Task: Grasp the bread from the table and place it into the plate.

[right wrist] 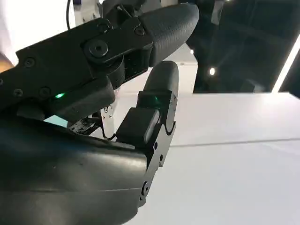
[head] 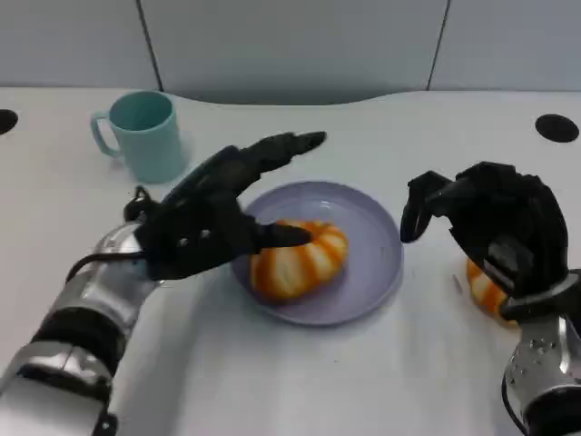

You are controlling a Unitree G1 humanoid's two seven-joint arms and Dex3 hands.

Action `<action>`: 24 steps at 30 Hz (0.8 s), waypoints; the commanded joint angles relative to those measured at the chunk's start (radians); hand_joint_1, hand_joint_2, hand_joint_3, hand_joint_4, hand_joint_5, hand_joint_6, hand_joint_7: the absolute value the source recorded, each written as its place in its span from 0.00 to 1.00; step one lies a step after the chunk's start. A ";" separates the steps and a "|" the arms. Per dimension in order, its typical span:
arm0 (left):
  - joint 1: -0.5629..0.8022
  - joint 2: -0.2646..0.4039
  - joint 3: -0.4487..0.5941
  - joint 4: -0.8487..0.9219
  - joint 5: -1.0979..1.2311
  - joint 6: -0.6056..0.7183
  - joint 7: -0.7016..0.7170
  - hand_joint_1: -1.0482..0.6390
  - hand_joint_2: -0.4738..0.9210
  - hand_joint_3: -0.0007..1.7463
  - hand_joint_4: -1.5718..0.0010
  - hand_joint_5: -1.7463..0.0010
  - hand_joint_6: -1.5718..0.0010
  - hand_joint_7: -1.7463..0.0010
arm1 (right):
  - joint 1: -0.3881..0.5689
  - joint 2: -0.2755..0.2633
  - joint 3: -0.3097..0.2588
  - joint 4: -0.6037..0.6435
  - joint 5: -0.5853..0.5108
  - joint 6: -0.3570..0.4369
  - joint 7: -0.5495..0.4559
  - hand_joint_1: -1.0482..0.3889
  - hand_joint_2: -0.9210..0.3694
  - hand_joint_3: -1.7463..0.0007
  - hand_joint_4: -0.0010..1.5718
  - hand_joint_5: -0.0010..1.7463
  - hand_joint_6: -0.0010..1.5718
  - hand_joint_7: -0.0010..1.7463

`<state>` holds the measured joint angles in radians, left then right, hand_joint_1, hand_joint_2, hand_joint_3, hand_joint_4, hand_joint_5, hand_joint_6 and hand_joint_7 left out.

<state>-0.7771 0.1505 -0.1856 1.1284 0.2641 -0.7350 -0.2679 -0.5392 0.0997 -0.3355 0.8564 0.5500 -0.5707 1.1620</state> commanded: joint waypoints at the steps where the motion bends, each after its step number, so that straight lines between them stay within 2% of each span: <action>1: 0.132 0.038 0.075 -0.100 -0.176 0.007 -0.205 0.00 1.00 0.40 1.00 1.00 1.00 1.00 | 0.014 -0.007 -0.012 -0.002 0.035 -0.025 0.045 0.40 0.03 1.00 0.38 0.96 0.62 0.26; 4: 0.218 0.053 0.125 -0.218 -0.310 0.065 -0.332 0.00 1.00 0.41 1.00 1.00 1.00 1.00 | 0.014 -0.003 -0.012 0.006 0.041 -0.032 0.052 0.40 0.02 1.00 0.39 0.94 0.62 0.25; 7: 0.315 0.032 0.214 -0.393 -0.553 0.230 -0.491 0.00 1.00 0.39 1.00 1.00 1.00 1.00 | 0.000 -0.003 -0.020 0.041 0.049 -0.048 0.076 0.40 0.02 1.00 0.39 0.91 0.61 0.24; 9: 0.378 0.017 0.297 -0.478 -0.772 0.454 -0.621 0.00 1.00 0.38 0.98 0.99 1.00 1.00 | -0.010 -0.016 -0.022 0.063 0.046 -0.037 0.085 0.39 0.02 1.00 0.40 0.89 0.62 0.24; 11: 0.416 0.020 0.354 -0.505 -0.904 0.621 -0.701 0.00 1.00 0.35 0.90 0.94 0.97 0.98 | -0.012 -0.026 -0.024 0.071 0.042 -0.033 0.083 0.39 0.03 1.00 0.40 0.88 0.62 0.24; 13: 0.450 0.028 0.398 -0.491 -0.962 0.712 -0.742 0.00 1.00 0.30 0.86 0.69 0.89 0.90 | -0.014 -0.035 -0.030 0.079 0.045 -0.041 0.089 0.39 0.03 1.00 0.40 0.88 0.62 0.24; 14: 0.461 0.030 0.417 -0.472 -0.982 0.748 -0.766 0.00 1.00 0.29 0.85 0.61 0.87 0.87 | -0.016 -0.042 -0.035 0.085 0.047 -0.038 0.097 0.39 0.03 1.00 0.40 0.88 0.62 0.24; 16: 0.469 0.030 0.440 -0.458 -0.992 0.785 -0.792 0.00 1.00 0.27 0.84 0.56 0.85 0.85 | -0.020 -0.048 -0.042 0.095 0.049 -0.031 0.109 0.40 0.03 1.00 0.40 0.88 0.62 0.23; 19: 0.462 0.006 0.494 -0.310 -1.021 0.873 -0.857 0.00 1.00 0.21 0.78 0.53 0.78 0.82 | -0.035 -0.084 -0.058 0.138 0.046 -0.018 0.123 0.39 0.03 1.00 0.40 0.88 0.63 0.24; 21: 0.450 -0.012 0.504 -0.255 -0.997 0.852 -0.871 0.00 1.00 0.19 0.72 0.51 0.72 0.79 | -0.043 -0.111 -0.065 0.154 0.041 -0.008 0.131 0.39 0.03 1.00 0.40 0.88 0.63 0.24; 23: 0.443 -0.037 0.507 -0.236 -0.966 0.798 -0.859 0.00 1.00 0.22 0.73 0.40 0.67 0.76 | -0.045 -0.132 -0.068 0.157 0.040 0.020 0.131 0.39 0.04 1.00 0.40 0.88 0.63 0.24; 24: 0.440 -0.048 0.511 -0.231 -0.958 0.781 -0.856 0.00 1.00 0.24 0.74 0.28 0.66 0.68 | -0.046 -0.137 -0.071 0.158 0.041 0.030 0.134 0.40 0.04 1.00 0.41 0.88 0.63 0.24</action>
<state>-0.3098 0.1189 0.3131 0.8808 -0.7223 0.0985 -1.1171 -0.5712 -0.0001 -0.3949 1.0087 0.5840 -0.5656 1.2892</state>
